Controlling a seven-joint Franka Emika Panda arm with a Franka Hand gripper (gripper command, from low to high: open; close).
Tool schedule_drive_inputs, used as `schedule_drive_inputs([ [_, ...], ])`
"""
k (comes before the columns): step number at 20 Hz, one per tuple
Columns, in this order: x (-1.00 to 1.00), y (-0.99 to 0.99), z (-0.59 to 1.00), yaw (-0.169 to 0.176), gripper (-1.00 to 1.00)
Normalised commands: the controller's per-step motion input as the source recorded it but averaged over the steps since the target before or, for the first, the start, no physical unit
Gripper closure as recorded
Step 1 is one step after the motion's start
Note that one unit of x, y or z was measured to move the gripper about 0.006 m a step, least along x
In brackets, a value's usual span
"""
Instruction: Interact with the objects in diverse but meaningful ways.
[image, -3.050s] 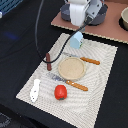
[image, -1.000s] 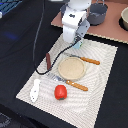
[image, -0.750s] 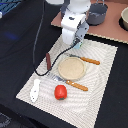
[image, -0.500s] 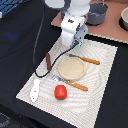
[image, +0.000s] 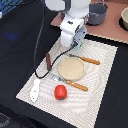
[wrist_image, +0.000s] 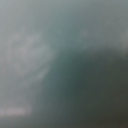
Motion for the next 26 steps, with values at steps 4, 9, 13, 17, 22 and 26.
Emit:
schedule_drive_inputs([
  [4, -0.18, -0.07, 1.0, -0.05, 1.0],
  [9, 0.0, -0.58, 1.0, -0.033, 1.0],
  [13, 0.0, -0.8, 0.84, -0.027, 1.0],
  [17, -0.13, -0.86, 0.51, -0.005, 1.0],
  [22, -0.43, -0.8, 0.08, -0.002, 1.0],
  [26, -0.57, -0.73, -0.02, -0.012, 1.0],
])
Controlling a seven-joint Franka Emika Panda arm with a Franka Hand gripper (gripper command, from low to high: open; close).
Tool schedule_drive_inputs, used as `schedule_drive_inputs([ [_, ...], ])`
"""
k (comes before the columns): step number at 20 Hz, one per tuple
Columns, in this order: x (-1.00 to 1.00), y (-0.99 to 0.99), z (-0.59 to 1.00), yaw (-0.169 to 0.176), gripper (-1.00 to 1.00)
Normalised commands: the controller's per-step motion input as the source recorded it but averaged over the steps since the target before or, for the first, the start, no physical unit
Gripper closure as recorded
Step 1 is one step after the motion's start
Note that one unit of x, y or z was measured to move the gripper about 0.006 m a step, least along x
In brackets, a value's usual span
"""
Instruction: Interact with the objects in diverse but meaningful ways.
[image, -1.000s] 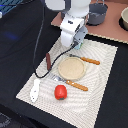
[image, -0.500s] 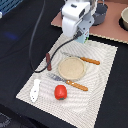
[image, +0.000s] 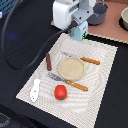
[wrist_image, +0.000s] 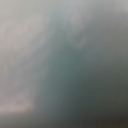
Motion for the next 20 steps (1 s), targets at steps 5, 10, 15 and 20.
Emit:
schedule_drive_inputs([
  [5, -0.68, -0.65, -0.11, -0.049, 1.0],
  [10, -0.7, -0.64, -0.1, -0.057, 1.0],
  [15, -0.75, -0.6, 0.0, -0.072, 1.0],
  [20, -0.69, -0.62, -0.11, -0.069, 1.0],
])
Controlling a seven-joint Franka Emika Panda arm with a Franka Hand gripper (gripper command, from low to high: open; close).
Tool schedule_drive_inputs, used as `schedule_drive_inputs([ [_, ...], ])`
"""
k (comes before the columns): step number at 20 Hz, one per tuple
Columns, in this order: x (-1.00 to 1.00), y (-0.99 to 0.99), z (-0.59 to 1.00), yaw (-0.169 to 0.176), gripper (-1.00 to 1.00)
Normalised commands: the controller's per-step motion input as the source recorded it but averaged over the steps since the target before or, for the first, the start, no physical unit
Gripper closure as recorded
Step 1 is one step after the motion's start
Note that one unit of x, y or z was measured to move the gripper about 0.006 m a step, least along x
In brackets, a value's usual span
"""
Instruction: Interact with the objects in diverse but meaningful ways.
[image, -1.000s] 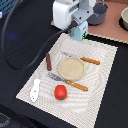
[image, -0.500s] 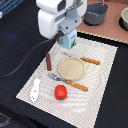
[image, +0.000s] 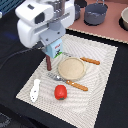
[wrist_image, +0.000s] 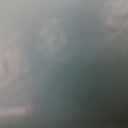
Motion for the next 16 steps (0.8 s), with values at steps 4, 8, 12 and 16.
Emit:
schedule_drive_inputs([
  [4, -0.64, -0.66, -0.16, -0.054, 1.0],
  [8, -0.55, -0.68, -0.13, -0.055, 1.0],
  [12, -0.49, -0.72, -0.21, -0.046, 1.0],
  [16, -0.54, -0.63, -0.49, -0.043, 1.0],
])
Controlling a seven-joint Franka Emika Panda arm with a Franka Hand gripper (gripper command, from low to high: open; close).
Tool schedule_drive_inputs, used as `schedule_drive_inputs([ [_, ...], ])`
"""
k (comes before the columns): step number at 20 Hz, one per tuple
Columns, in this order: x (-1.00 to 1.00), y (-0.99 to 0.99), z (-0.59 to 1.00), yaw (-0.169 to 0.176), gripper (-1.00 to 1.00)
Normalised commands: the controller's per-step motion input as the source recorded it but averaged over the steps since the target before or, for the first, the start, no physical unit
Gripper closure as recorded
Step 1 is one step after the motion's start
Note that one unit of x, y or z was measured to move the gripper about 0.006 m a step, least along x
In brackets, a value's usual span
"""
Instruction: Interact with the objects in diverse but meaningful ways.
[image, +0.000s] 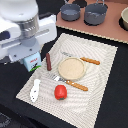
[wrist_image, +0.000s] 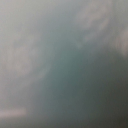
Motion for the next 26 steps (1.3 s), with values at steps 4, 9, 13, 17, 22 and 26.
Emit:
schedule_drive_inputs([
  [4, -0.51, -0.53, -0.52, -0.043, 1.0],
  [9, -0.42, -0.43, -0.46, -0.048, 1.0],
  [13, -0.19, -0.15, -0.32, -0.028, 1.0],
  [17, 0.0, 0.25, 0.0, -0.004, 1.0],
  [22, -0.1, 0.48, 0.23, 0.001, 1.0],
  [26, -0.15, 0.53, 0.39, 0.012, 1.0],
])
